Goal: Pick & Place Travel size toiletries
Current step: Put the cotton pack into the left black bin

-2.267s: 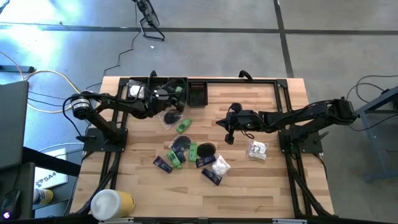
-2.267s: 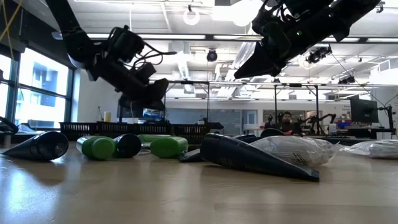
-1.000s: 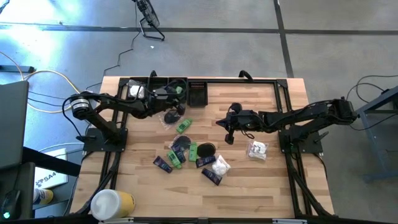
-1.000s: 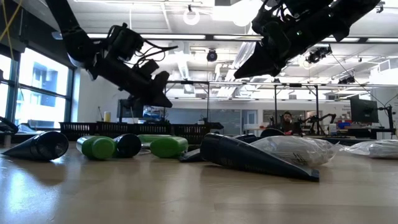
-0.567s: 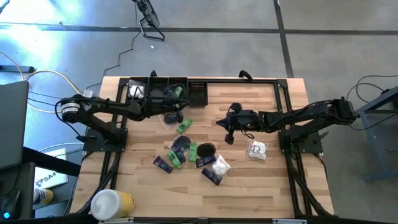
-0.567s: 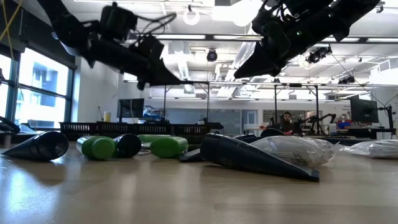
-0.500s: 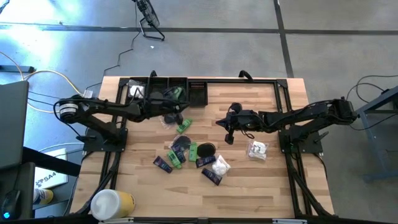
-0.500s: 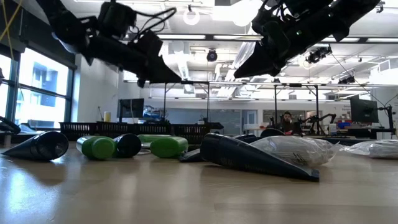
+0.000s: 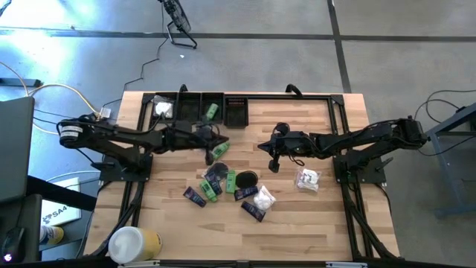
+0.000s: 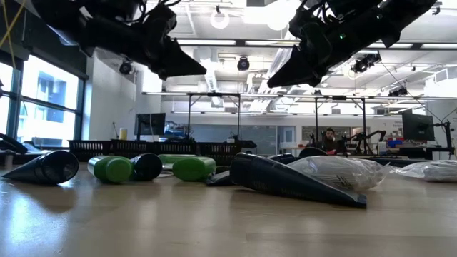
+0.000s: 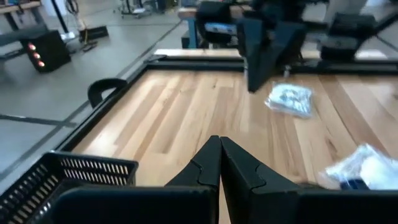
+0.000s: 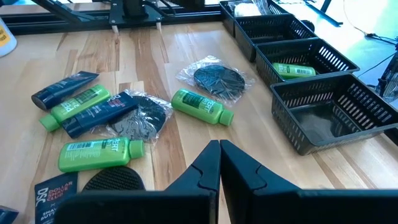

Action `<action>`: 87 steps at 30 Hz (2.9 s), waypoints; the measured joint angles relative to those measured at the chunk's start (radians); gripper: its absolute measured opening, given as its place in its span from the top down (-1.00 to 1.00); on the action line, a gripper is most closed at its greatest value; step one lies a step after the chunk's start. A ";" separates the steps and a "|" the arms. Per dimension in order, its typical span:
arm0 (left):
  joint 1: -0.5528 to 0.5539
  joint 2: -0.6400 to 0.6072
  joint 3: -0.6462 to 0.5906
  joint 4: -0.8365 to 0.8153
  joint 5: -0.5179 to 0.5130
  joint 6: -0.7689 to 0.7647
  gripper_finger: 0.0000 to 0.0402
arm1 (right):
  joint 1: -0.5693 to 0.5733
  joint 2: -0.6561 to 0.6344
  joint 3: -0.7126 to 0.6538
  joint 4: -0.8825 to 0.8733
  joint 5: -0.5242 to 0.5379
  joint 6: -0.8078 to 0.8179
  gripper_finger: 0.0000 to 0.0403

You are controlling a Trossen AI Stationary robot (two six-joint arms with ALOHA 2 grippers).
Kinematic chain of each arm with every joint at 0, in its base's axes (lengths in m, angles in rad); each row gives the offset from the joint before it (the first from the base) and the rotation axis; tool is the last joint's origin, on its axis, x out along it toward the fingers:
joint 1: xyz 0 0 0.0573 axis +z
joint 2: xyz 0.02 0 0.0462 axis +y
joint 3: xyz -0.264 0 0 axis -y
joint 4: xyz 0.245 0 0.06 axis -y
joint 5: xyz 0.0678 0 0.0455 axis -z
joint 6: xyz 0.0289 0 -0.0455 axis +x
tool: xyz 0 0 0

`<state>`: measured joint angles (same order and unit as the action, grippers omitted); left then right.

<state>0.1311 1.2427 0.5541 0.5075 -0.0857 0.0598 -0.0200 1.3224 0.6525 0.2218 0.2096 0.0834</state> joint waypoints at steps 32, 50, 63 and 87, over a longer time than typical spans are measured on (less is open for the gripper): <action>0.000 -0.104 -0.159 0.144 0.051 -0.001 0.99 | 0.000 0.000 -0.001 0.082 0.000 0.003 0.99; 0.000 -0.317 -0.250 0.067 0.052 0.041 0.99 | 0.000 0.000 0.019 -0.143 0.027 0.264 0.99; 0.000 -0.317 -0.250 0.026 0.042 0.041 0.99 | 0.001 0.000 0.158 -0.811 -0.139 0.683 0.99; 0.000 -0.317 -0.250 -0.010 0.041 0.041 0.99 | 0.204 0.000 0.073 -1.234 -0.203 1.251 0.98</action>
<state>0.1310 0.9260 0.3046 0.4980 -0.0448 0.1005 0.1841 1.3224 0.7254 -1.0126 0.0063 1.3343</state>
